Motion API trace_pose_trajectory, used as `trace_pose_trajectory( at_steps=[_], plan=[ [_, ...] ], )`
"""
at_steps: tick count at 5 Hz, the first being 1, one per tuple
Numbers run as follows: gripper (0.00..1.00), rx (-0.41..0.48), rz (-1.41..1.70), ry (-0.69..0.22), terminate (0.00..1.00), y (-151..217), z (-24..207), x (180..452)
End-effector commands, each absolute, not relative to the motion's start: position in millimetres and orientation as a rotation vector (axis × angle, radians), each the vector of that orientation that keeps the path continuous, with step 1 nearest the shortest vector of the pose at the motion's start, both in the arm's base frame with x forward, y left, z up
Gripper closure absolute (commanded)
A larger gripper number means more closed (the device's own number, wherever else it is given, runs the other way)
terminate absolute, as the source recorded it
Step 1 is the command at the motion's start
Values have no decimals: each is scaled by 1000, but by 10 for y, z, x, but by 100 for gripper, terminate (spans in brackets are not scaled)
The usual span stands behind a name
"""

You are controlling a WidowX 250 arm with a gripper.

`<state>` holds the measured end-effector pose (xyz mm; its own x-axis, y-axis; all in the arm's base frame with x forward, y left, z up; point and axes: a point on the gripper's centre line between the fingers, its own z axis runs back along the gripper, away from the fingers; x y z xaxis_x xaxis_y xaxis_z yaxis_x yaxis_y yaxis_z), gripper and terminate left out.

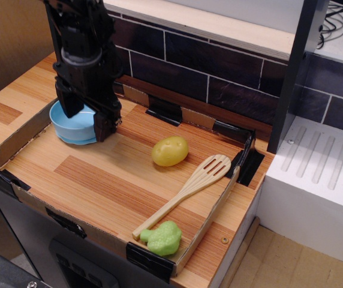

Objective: Take bowl off plate

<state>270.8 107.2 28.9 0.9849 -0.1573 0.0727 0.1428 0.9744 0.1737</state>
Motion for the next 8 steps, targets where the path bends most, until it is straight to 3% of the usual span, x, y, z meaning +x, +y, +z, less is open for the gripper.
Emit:
trace_pose_trajectory(
  at_steps=[1,5,6,8],
  plan=[
    [100,183,-136,-118,0,1149,381,2881],
    [100,173,-50,-246,0,1115,950,2800],
    [100,98,-53,-182,0,878,959,2621],
    [100,79,-129,-85,0,441,749,2250]
  ],
)
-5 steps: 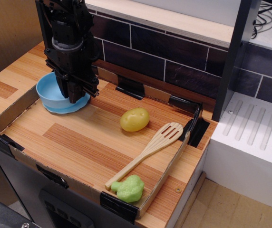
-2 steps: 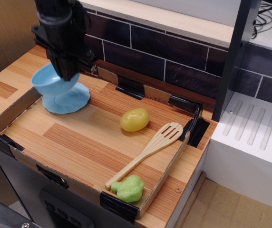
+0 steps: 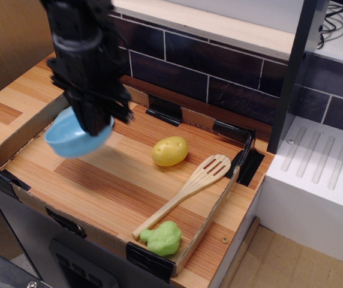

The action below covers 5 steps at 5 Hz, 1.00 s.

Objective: Take bowl off plate

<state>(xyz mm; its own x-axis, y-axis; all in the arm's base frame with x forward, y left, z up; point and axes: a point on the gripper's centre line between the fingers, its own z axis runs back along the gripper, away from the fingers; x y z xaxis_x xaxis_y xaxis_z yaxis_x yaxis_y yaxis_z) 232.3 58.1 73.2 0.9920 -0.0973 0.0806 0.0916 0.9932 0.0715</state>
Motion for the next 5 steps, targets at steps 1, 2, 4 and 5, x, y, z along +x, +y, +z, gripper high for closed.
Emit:
trace_pose_trajectory(
  at_steps=[1,2,4,5],
  plan=[
    [100,91,-149,-58,0,299,607,2150],
    [100,117,-137,-50,0,285,497,2159],
    [0,50,-63,-88,0,281,591,2227],
    [0,20,-45,-102,0,290,766,2244]
  ],
)
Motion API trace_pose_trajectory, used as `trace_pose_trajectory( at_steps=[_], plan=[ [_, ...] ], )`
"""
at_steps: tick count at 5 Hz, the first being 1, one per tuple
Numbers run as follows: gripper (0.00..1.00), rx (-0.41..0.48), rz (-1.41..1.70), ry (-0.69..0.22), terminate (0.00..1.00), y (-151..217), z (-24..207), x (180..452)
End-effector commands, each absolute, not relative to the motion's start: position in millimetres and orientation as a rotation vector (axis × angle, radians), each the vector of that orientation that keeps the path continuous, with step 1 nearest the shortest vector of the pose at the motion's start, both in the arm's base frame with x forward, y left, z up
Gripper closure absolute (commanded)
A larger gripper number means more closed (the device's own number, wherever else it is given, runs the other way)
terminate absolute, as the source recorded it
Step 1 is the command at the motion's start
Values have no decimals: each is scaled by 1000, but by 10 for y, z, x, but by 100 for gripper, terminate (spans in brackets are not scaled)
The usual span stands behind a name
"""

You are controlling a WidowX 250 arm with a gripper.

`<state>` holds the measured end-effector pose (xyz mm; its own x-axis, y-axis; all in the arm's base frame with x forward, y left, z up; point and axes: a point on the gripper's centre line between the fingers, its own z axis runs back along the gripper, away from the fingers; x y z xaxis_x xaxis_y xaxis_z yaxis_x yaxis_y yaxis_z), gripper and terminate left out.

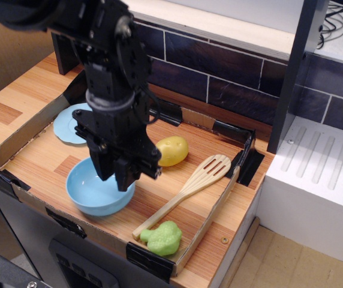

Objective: Take bowl off plate

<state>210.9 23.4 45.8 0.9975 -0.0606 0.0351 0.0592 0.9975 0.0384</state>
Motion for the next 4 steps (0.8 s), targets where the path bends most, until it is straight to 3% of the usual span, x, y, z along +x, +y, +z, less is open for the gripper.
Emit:
trace_pose_trajectory(
  at_steps=[1,3,4],
  plan=[
    [0,-16,9,-146,0,374,1056,2319],
    [0,14,89,-174,0,449,1191,2445],
    [0,14,89,-174,100,449,1191,2445]
  ],
)
